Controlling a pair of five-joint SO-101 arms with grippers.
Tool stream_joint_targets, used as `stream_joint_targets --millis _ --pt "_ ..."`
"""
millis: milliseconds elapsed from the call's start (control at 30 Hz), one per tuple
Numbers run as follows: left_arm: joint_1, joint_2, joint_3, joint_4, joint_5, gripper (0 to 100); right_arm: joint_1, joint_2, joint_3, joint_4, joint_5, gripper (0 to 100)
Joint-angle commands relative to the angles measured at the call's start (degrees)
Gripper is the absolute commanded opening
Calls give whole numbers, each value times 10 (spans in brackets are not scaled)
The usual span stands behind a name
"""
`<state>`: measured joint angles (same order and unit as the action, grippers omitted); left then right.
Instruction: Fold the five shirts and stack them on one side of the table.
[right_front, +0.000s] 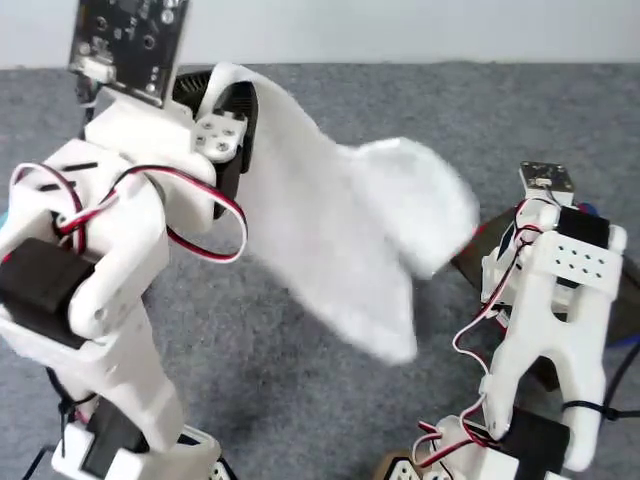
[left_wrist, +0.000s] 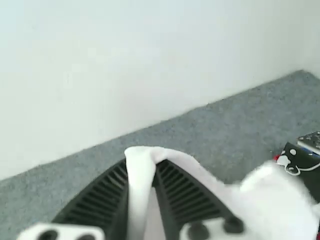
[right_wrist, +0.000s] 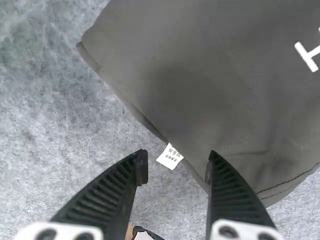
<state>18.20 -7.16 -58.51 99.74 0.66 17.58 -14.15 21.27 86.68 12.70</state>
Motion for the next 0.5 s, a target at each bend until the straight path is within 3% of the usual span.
stream_joint_targets --millis 0,267,467 --pt "2 -15 31 7 -4 13 -5 -22 1 -1 3 194" --pt "2 -15 149 7 -4 13 -9 -22 1 0 6 193" --pt "2 -13 269 -11 -4 13 -100 -23 -69 14 3 195"
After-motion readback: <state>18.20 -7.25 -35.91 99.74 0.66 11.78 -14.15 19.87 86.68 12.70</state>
